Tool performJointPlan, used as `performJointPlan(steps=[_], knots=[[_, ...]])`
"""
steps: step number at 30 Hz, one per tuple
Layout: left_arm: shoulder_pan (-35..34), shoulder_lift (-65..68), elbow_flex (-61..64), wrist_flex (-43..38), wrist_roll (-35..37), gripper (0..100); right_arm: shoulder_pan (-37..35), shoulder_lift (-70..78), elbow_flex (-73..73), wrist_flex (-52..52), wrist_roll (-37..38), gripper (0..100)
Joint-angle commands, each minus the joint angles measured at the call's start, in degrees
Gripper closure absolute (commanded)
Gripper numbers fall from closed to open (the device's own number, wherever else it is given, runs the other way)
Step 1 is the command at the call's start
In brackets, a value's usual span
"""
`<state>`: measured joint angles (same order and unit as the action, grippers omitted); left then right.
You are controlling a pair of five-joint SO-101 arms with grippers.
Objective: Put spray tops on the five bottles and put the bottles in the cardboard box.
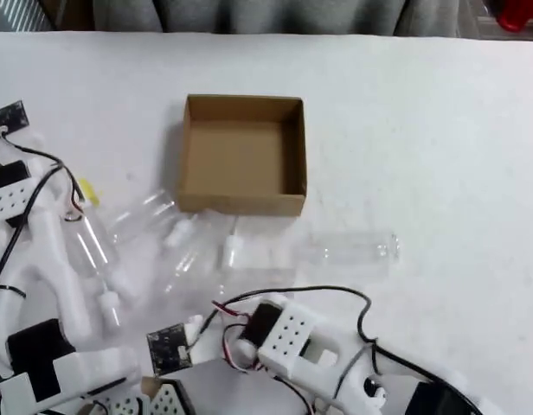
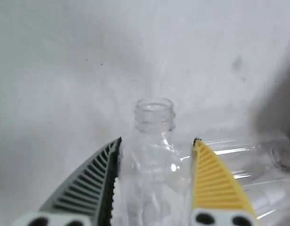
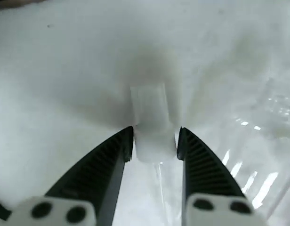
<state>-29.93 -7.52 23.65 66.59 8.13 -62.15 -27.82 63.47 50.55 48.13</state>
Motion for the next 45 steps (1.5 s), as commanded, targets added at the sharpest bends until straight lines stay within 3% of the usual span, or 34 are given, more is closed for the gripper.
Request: performJointPlan(steps=[1, 5, 8, 12, 20, 30, 37, 41, 45], knots=[[-0.7, -3.1, -0.5, -1.1, 0.3, 98, 0.7, 0.9, -2.7, -1.1, 0.5, 87.1], [-0.7, -3.1, -0.5, -1.2, 0.3, 98, 0.7, 0.9, -3.3, -0.9, 0.5, 89.0], [-0.7, -3.1, -0.5, -1.2, 0.3, 98, 0.7, 0.9, -4.6, -0.5, 0.4, 98.9], [-0.7, -3.6, -1.1, -1.8, 0.4, 98, 3.6, 0.8, -8.4, 4.4, -1.5, 98.5], [2.1, -9.7, -3.6, 2.5, 0.4, 98, 16.7, -2.0, -26.6, 23.1, -14.9, 98.3], [11.0, -27.6, -3.3, 7.0, 0.2, 98, 35.6, -21.5, -41.2, 37.8, -26.5, 98.3], [21.0, -36.7, -3.3, 6.8, 0.2, 98, 45.6, -37.8, -39.6, 31.3, -40.3, 98.3], [28.1, -41.3, 0.7, 4.7, -0.7, 98, 46.4, -45.8, -31.3, 18.7, -41.3, 98.3], [32.1, -47.3, 10.5, -0.9, -9.8, 98, 47.4, -51.6, -19.9, 1.4, -41.3, 98.3]])
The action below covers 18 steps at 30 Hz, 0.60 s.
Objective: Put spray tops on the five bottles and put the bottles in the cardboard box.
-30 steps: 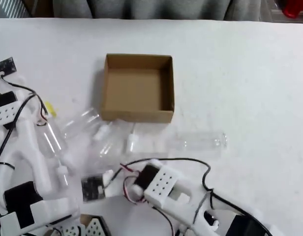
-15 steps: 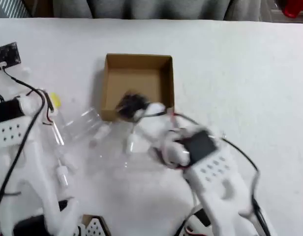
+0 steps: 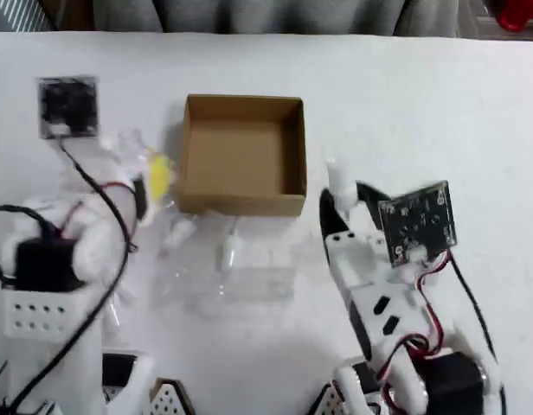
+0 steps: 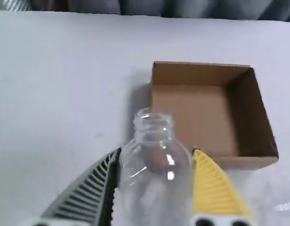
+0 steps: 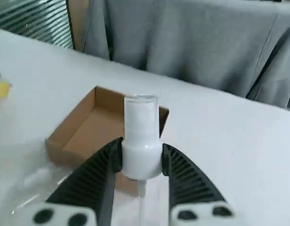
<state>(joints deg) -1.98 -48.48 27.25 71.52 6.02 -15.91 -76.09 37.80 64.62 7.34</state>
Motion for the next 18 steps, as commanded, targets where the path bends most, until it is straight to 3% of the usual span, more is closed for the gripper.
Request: performJointPlan(steps=[1, 8, 12, 18], knots=[[4.4, -8.0, 9.5, -8.0, -9.1, 98, 2.0, -4.4, 8.6, -17.5, -0.5, 98.3], [5.1, -19.4, 22.3, -18.0, -9.3, 98, 2.2, -6.2, 13.9, -41.6, -1.0, 98.3], [8.3, -24.7, 27.5, -21.5, -9.3, 98, -3.1, -6.0, 13.9, -53.5, -1.0, 98.3], [10.8, -33.8, 35.4, -29.6, -9.3, 98, -8.9, 3.9, 5.9, -56.9, -1.0, 98.3]])
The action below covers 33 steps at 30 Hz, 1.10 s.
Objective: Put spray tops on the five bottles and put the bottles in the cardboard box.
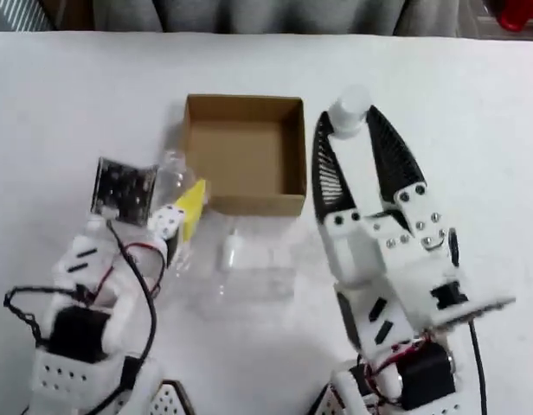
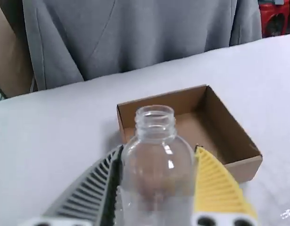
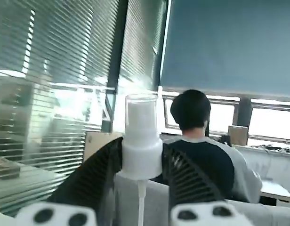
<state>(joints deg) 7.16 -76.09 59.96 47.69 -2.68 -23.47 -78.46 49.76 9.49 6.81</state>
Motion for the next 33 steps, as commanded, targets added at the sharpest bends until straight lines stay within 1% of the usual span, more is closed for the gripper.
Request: performJointPlan(steps=[1, 4, 6, 8, 12, 15, 21, 26, 30, 33], knots=[[1.6, -7.5, 3.8, -6.9, -0.6, 98, -1.5, 8.7, -8.2, -1.8, -0.4, 98.3], [1.6, -10.6, 6.5, -9.4, -0.6, 98, -1.8, 15.0, -14.1, -1.8, -0.4, 98.3], [1.9, -12.0, 8.0, -11.0, -0.2, 98, -3.8, 18.3, -17.3, -1.8, -0.7, 98.4], [3.1, -13.1, 9.9, -13.2, 2.6, 98, -5.8, 20.9, -19.6, -1.6, -2.8, 98.4], [5.4, -15.7, 15.2, -19.2, 9.1, 98, -10.9, 24.9, -24.4, 3.5, -6.5, 98.4], [5.1, -18.7, 18.7, -21.9, 9.8, 98, -14.5, 25.8, -27.0, 8.5, -6.9, 98.4], [5.3, -25.5, 24.2, -21.8, 9.8, 98, -19.0, 24.7, -27.9, 15.6, -6.7, 98.4], [5.3, -28.3, 25.8, -21.6, 9.8, 98, -19.0, 25.1, -27.7, 15.2, -6.7, 98.4], [5.3, -28.3, 25.8, -19.7, 9.5, 98, -19.0, 26.9, -28.3, 13.6, -6.5, 98.4], [5.4, -28.3, 25.8, -18.6, 4.7, 98, -19.0, 29.4, -30.5, 13.2, -6.5, 98.4]])
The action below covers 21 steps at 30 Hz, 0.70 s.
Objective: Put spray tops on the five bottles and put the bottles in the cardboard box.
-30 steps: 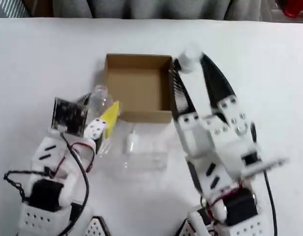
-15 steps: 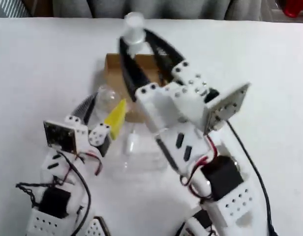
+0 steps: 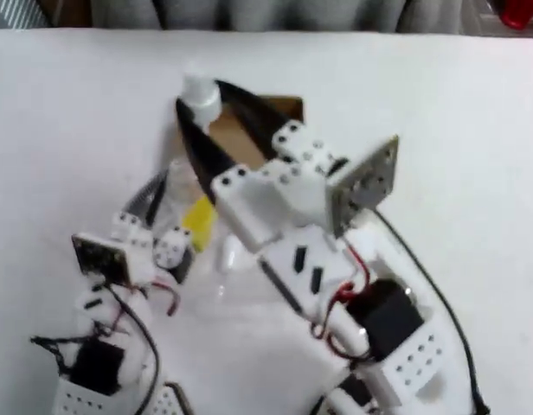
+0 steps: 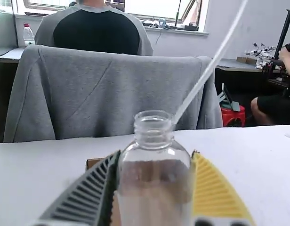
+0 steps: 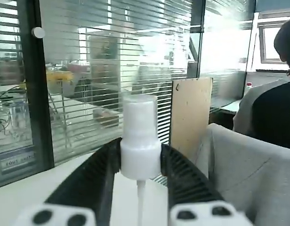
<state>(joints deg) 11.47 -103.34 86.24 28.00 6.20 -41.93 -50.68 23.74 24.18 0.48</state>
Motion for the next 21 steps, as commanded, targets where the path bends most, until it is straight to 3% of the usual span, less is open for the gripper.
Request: performJointPlan(steps=[1, 11, 21], knots=[[1.1, -1.0, -0.5, 1.2, -5.2, 98, -0.6, 2.5, -5.5, -1.2, -0.2, 98.4], [1.1, -1.0, 1.8, 0.8, -4.3, 98, -0.7, 5.6, -10.5, -0.9, -0.2, 98.4], [1.1, -1.0, 1.9, 1.1, -4.3, 98, -0.7, 5.8, -12.0, 6.4, -0.5, 98.4]])
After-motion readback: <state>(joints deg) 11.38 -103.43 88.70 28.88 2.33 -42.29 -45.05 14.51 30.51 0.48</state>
